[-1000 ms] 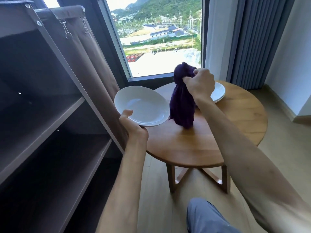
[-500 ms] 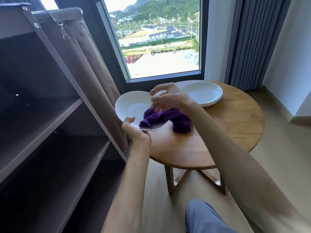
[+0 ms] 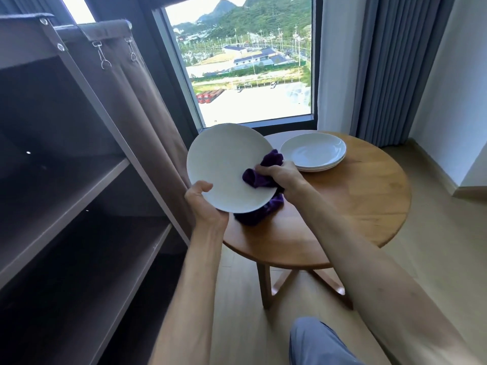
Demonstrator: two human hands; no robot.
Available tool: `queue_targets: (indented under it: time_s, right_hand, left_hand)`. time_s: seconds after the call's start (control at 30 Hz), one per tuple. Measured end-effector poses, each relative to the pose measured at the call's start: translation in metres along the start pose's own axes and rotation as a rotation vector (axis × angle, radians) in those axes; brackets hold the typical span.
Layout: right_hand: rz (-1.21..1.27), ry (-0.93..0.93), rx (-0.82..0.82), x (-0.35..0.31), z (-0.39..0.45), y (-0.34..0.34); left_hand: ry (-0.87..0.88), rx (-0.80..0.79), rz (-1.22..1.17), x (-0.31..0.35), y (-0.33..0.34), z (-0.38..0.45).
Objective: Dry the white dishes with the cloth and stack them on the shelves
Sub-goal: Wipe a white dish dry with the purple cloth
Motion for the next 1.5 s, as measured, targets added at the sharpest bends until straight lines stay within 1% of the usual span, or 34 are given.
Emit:
queue_targets:
  time_s: [0.1,0.17,0.2,0.27,0.33,0.37,0.43,0.5,0.53,0.57,0.67,0.7,0.73,0.77,0.83,0.87,0.9,0.97,1.0,1.03,1.07,1.1,1.17,1.23,1.27,1.3,1.33,1.37,1.43,1.47,1.5]
  right_hand:
    - [0.03,-0.083,0.01,-0.003,0.002,-0.002]
    - [0.043,-0.132,0.04,-0.006,0.006,-0.001]
    - [0.057,-0.146,0.057,-0.008,0.007,0.002]
    - [0.092,-0.131,0.116,-0.01,0.01,0.006]
    - [0.158,-0.092,0.168,-0.009,0.012,0.009]
    - [0.193,-0.07,0.174,-0.007,0.014,0.011]
    - [0.253,-0.029,0.138,-0.001,0.014,0.015]
    - [0.287,-0.021,0.096,0.004,0.013,0.015]
    - [0.295,-0.032,0.087,0.006,0.014,0.012]
    - [0.304,-0.049,0.08,0.005,0.014,0.008]
    - [0.301,-0.085,0.055,-0.001,0.016,0.0]
    - [0.287,-0.088,0.052,-0.001,0.017,0.002]
    - [0.289,-0.084,0.071,-0.002,0.018,0.005]
    - [0.312,-0.073,0.109,-0.003,0.018,0.007]
    - [0.391,-0.043,0.176,-0.009,0.022,0.017]
    - [0.444,-0.011,0.203,-0.01,0.023,0.023]
    - [0.502,0.025,0.225,-0.009,0.024,0.029]
    - [0.574,0.084,0.248,-0.001,0.023,0.042]
    - [0.575,0.11,0.251,0.004,0.021,0.047]
    - [0.569,0.137,0.248,0.01,0.019,0.05]
    - [0.572,0.155,0.238,0.015,0.017,0.051]
    - [0.587,0.155,0.22,0.02,0.016,0.049]
    - [0.619,0.121,0.195,0.022,0.013,0.043]
    - [0.687,0.07,0.186,0.025,0.014,0.033]
    - [0.716,0.057,0.177,0.027,0.014,0.032]
    - [0.732,0.057,0.174,0.03,0.016,0.031]
    - [0.734,0.064,0.183,0.032,0.016,0.031]
    - [0.736,0.077,0.203,0.032,0.016,0.034]
    - [0.757,0.105,0.252,0.03,0.013,0.04]
    - [0.777,0.107,0.259,0.029,0.012,0.046]
    - [0.784,0.103,0.253,0.029,0.01,0.052]
  left_hand:
    - [-0.083,-0.093,0.146,0.023,-0.001,0.014]
    - [-0.133,-0.137,0.183,0.033,0.003,0.021]
    - [-0.131,-0.144,0.189,0.036,0.005,0.022]
    - [-0.048,-0.088,0.196,0.033,0.007,0.019]
    - [0.083,0.08,0.266,0.019,0.003,0.005]
    - [0.122,0.139,0.304,0.008,0.001,-0.006]
    - [0.202,0.146,0.393,-0.013,-0.002,-0.017]
    - [0.32,0.148,0.532,-0.012,0.001,-0.012]
    - [0.326,0.13,0.611,-0.005,0.003,-0.007]
    - [0.292,0.084,0.689,0.005,0.005,0.0]
    - [0.145,-0.155,0.912,0.032,0.021,0.018]
    - [0.109,-0.187,0.955,0.039,0.025,0.023]
    - [0.115,-0.184,0.948,0.044,0.03,0.027]
    - [0.155,-0.149,0.88,0.047,0.032,0.027]
    - [0.244,0.02,0.589,0.042,0.026,0.022]
    - [0.262,0.089,0.497,0.031,0.018,0.017]
    - [0.265,0.1,0.478,0.015,0.012,0.011]
    - [0.242,0.082,0.532,-0.02,0.008,0.001]
    - [0.244,0.116,0.553,-0.031,0.007,-0.002]
    - [0.262,0.157,0.561,-0.036,0.01,-0.003]
    - [0.298,0.16,0.573,-0.034,0.014,-0.005]
    - [0.336,0.129,0.602,-0.028,0.015,-0.006]
    - [0.349,0.021,0.786,-0.007,0.016,-0.005]
    - [0.276,-0.167,1.072,0.018,0.027,0.005]
    - [0.209,-0.262,1.24,0.029,0.034,0.012]
    - [0.143,-0.319,1.352,0.039,0.043,0.019]
    - [0.101,-0.323,1.378,0.047,0.05,0.023]
    - [0.095,-0.309,1.299,0.05,0.055,0.025]
    - [0.179,-0.224,0.971,0.035,0.054,0.017]
    - [0.248,-0.159,0.876,0.021,0.049,0.008]
    - [0.307,-0.122,0.849,0.004,0.044,-0.002]
Point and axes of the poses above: each hand's wrist, its own z-axis towards the middle knuckle, its own y-axis out of the palm, x = y × z, the point moved 3 cm from there along z, towards the middle knuckle, and after that the axes turned 14 degrees about -z, right-handed, at the moved point
